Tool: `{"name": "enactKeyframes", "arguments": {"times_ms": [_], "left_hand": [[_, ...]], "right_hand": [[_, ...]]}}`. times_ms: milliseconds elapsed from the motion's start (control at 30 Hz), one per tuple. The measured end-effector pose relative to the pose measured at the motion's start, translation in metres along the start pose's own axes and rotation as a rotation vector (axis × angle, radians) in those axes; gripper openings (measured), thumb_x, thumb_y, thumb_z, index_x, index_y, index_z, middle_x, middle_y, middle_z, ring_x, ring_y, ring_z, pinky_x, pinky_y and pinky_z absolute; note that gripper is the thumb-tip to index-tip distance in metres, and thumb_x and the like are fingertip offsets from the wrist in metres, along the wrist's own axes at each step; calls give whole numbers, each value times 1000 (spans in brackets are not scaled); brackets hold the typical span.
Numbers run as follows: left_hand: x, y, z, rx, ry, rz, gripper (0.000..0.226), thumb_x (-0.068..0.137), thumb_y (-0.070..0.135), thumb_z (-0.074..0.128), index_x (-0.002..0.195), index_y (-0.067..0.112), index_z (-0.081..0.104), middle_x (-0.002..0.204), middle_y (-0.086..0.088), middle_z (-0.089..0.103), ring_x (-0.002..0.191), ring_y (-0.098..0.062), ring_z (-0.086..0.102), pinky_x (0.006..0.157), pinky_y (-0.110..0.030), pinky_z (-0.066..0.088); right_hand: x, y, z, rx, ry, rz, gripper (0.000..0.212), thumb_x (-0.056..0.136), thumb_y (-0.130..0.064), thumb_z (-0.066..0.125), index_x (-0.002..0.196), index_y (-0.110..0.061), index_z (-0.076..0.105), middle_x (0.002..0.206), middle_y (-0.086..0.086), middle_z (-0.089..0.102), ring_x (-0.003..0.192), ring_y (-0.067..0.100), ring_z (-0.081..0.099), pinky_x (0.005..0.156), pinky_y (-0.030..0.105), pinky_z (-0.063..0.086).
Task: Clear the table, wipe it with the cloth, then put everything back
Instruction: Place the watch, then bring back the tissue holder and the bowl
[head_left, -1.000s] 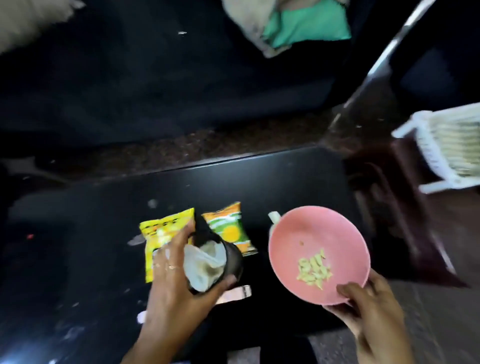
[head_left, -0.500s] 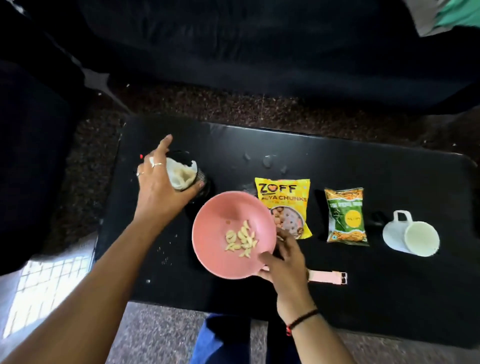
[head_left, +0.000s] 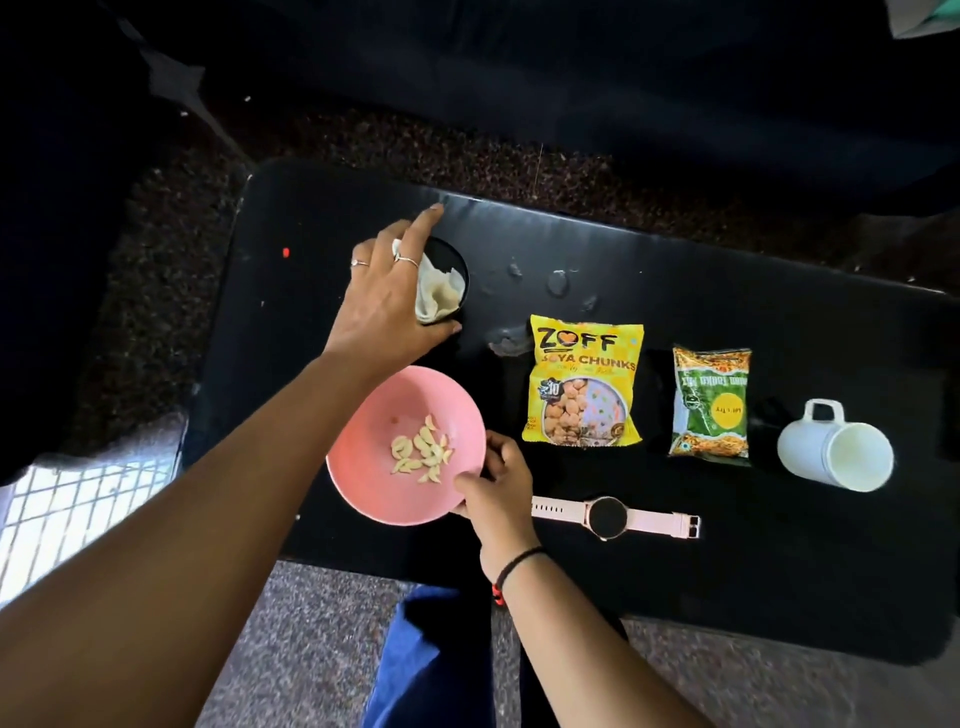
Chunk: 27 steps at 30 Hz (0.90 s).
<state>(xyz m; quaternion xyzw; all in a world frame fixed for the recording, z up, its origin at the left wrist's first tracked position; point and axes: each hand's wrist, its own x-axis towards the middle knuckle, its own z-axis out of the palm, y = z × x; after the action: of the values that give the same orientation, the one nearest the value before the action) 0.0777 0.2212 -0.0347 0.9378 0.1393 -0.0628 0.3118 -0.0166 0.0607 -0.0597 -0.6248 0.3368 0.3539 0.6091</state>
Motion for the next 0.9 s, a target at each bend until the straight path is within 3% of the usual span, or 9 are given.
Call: {"name": "enactKeyframes", "arguments": {"times_ms": [233, 333, 500, 667, 833, 900], "left_hand": [[1, -2, -3, -23, -75, 6, 112, 66, 27, 84, 150, 32, 9, 147, -8, 26, 128, -33, 30, 107, -44, 28], [2, -4, -3, -55, -62, 13, 117, 63, 27, 86, 150, 34, 8, 145, -8, 28, 127, -32, 31, 107, -39, 23], [-8, -1, 5, -164, 22, -58, 115, 64, 31, 85, 150, 33, 8, 151, -6, 19, 135, -31, 20, 108, -40, 21], [-28, 1, 16, -143, 179, 0, 92, 81, 41, 69, 151, 25, 12, 156, -10, 11, 140, -21, 10, 113, -38, 9], [-51, 15, 32, -57, 283, -27, 68, 95, 31, 50, 151, 19, 14, 159, -13, 3, 145, -33, 0, 117, -44, -1], [-60, 25, 42, -16, 295, -13, 64, 96, 30, 48, 151, 17, 17, 159, -14, 2, 146, -33, -1, 116, -46, -3]], "right_hand": [[-1, 7, 9, -14, -7, -3, 47, 75, 16, 49, 95, -26, 53, 97, -6, 65, 91, 10, 62, 89, 53, 53], [-1, 7, 9, -24, -25, -14, 46, 75, 14, 50, 100, -24, 53, 98, -6, 65, 88, 9, 63, 88, 52, 54], [0, 12, 2, -81, -58, -40, 40, 71, -5, 70, 102, -25, 55, 101, -6, 67, 94, 16, 67, 84, 52, 56], [-3, 2, -16, -146, -20, -110, 50, 67, -47, 74, 110, -30, 54, 109, -7, 65, 87, 11, 66, 79, 48, 58], [0, -12, -52, -136, 86, -247, 36, 81, -43, 62, 110, -23, 56, 96, -8, 63, 87, 17, 65, 69, 33, 55], [5, -15, -70, -202, 143, -340, 27, 85, -38, 58, 105, -20, 57, 88, -8, 62, 82, 9, 63, 67, 26, 51]]}}
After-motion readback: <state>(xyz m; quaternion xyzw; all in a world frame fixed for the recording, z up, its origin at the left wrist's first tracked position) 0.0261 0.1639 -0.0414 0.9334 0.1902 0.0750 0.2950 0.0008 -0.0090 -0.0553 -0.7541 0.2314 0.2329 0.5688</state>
